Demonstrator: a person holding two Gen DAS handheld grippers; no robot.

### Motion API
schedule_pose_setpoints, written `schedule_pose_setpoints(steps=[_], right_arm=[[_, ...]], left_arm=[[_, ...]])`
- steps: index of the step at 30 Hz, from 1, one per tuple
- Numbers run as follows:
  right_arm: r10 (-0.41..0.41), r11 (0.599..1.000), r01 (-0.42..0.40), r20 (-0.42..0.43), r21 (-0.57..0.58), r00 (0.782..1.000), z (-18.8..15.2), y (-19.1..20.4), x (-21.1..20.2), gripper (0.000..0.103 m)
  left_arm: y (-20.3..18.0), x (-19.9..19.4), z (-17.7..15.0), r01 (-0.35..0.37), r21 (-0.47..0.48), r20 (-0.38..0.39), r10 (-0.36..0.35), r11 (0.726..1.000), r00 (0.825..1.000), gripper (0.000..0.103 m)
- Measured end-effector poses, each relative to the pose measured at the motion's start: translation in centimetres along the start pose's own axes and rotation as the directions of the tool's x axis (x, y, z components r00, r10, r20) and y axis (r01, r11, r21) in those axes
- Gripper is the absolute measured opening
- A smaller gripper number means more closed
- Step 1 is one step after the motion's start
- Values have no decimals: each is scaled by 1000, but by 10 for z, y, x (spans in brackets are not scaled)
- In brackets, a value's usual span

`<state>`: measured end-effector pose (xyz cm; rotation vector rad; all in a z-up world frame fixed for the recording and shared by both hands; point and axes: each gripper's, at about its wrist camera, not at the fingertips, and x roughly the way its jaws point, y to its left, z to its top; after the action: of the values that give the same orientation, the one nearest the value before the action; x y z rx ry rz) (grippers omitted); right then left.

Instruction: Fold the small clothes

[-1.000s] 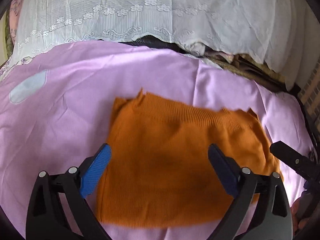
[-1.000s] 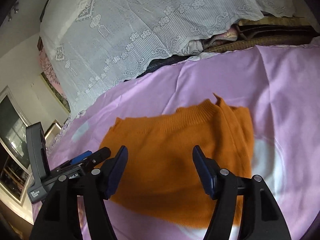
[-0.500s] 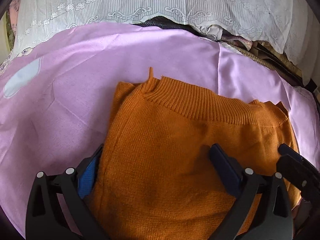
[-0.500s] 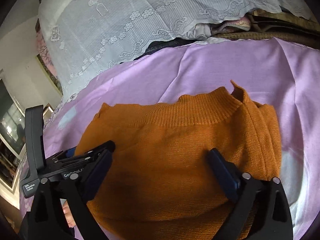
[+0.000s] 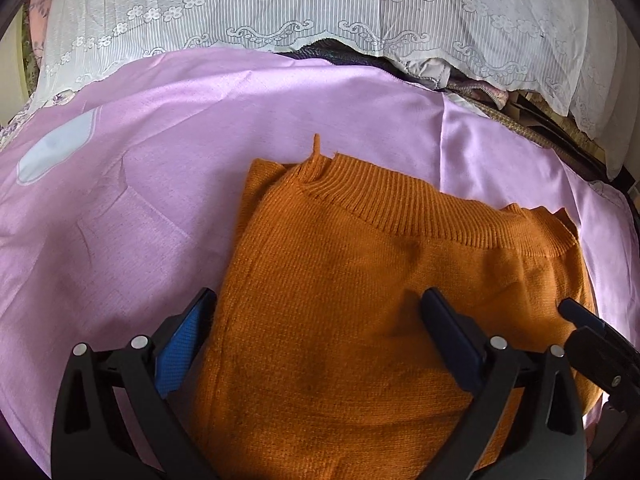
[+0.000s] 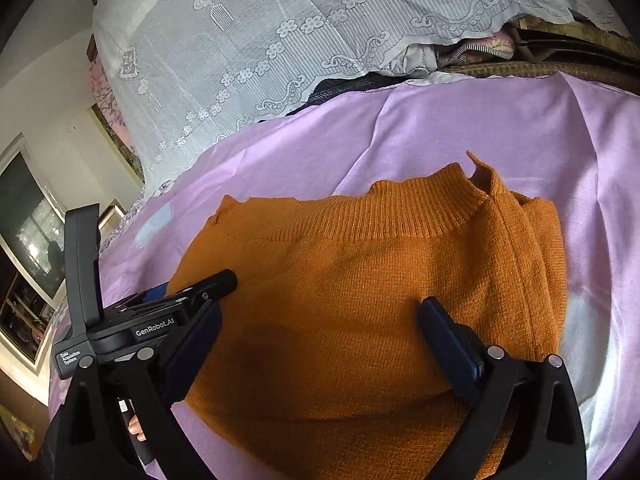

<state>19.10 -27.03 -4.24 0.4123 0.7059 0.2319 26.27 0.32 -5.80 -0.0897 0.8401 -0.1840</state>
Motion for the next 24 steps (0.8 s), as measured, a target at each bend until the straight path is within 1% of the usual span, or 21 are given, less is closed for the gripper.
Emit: schedule_pose_setpoints(steps=[4,9,14,16,18,19,21,24], right_arm=[[31,999,-32,22,24,999,-1,-4,-5,100],[18,1000,-18,3,3,1000,-3,0,-5,100],[24,1000,-24,4,-4,1000,-7,1,-11,100],[16,1000,-17,39,19,999,-10,-2,-19,100],[6,998,-11,94,61,996,-14,-7,-32,99],[-2,996,-11,144,90,990,-17,-11,-43,99],[-12,992,-15,216,123,976,-21,-16,-59,99],[-53,988,11,265,157,963,-26,-22,-74,99]], left_arm=[[-1,-3,-1,-11,9,12,10,1000,1000,99],[-4,-10,-2,-27,21,36,26,999,999,99],[-15,-22,-6,-25,52,62,22,998,998,99],[-19,-27,-9,-31,66,75,26,997,997,99],[-23,-32,-11,-34,80,84,27,996,996,99],[-25,-35,-13,-34,83,88,27,996,996,99],[-26,-39,-16,-29,81,90,21,996,996,99],[-28,-46,-22,-27,83,97,19,996,995,99]])
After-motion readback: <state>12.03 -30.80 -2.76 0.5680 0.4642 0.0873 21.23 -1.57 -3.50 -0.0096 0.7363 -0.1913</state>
